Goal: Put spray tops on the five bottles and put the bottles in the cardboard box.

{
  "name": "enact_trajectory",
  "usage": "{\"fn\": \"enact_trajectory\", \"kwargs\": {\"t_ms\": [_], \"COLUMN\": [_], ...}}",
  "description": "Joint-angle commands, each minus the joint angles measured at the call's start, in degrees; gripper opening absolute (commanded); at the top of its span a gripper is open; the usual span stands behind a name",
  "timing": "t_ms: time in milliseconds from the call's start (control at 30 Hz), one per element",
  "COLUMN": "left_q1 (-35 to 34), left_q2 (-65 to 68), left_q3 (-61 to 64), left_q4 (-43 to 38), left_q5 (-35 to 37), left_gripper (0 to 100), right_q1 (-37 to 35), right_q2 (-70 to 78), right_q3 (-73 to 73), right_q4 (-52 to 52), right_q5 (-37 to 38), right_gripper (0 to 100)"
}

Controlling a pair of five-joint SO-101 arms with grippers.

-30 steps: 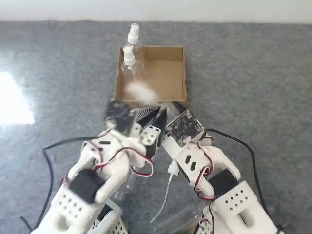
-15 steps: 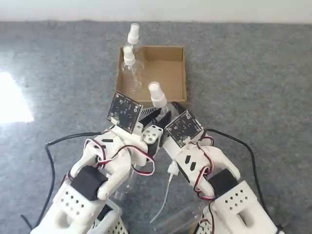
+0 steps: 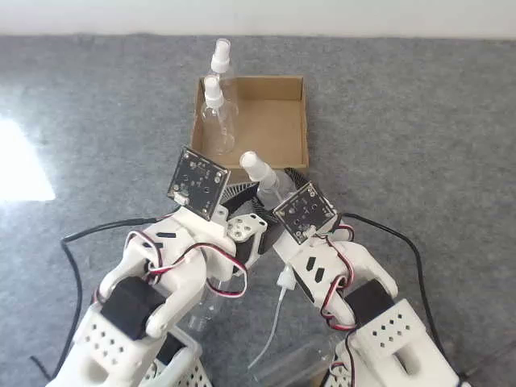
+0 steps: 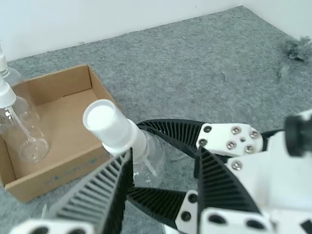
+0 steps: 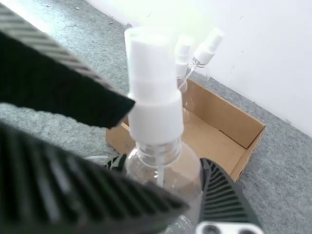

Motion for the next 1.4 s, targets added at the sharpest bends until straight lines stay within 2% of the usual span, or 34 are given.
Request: {"fn": "enact_trajectory", "kwargs": {"t_ms": [0, 133, 233, 433, 667, 933, 1200, 1367], "left_q1": [-1.9, -6.8, -8.7, -8.8, -8.9, -9.3, -22.0, -30.2], "left_q2": [0.2, 0.2, -0.4, -8.8, -20.9, -25.1, -25.2, -25.3], "left_q3": [-5.1, -6.5, -6.9, -3.8, 5.0, 8.4, 8.4, 8.7], "left_q4": [2.3, 2.4, 2.4, 1.6, -5.0, -8.2, -12.7, -11.5], "left_q5": [-0.4, -0.4, -0.4, -0.3, -0.2, -0.3, 0.0, -0.2], "left_gripper": [20, 20, 20, 20, 20, 20, 20, 20], "right_q1": [1.2, 2.7, 2.8, 2.8, 2.7, 2.4, 2.7, 2.6], "right_q2": [-2.3, -2.3, -2.3, -2.3, -2.3, -2.3, -2.3, -2.3], "right_q3": [-0.8, -0.9, -1.1, -1.1, -1.1, -1.1, -0.9, -0.9], "right_q4": [-0.7, -1.4, -1.4, -1.3, -1.2, -1.2, -1.4, -1.0], "right_q5": [0.4, 0.0, -3.0, -3.5, -3.6, -4.0, -4.0, -4.0], "right_gripper": [8.7, 8.7, 8.6, 8.6, 8.6, 8.6, 8.6, 8.6]}}
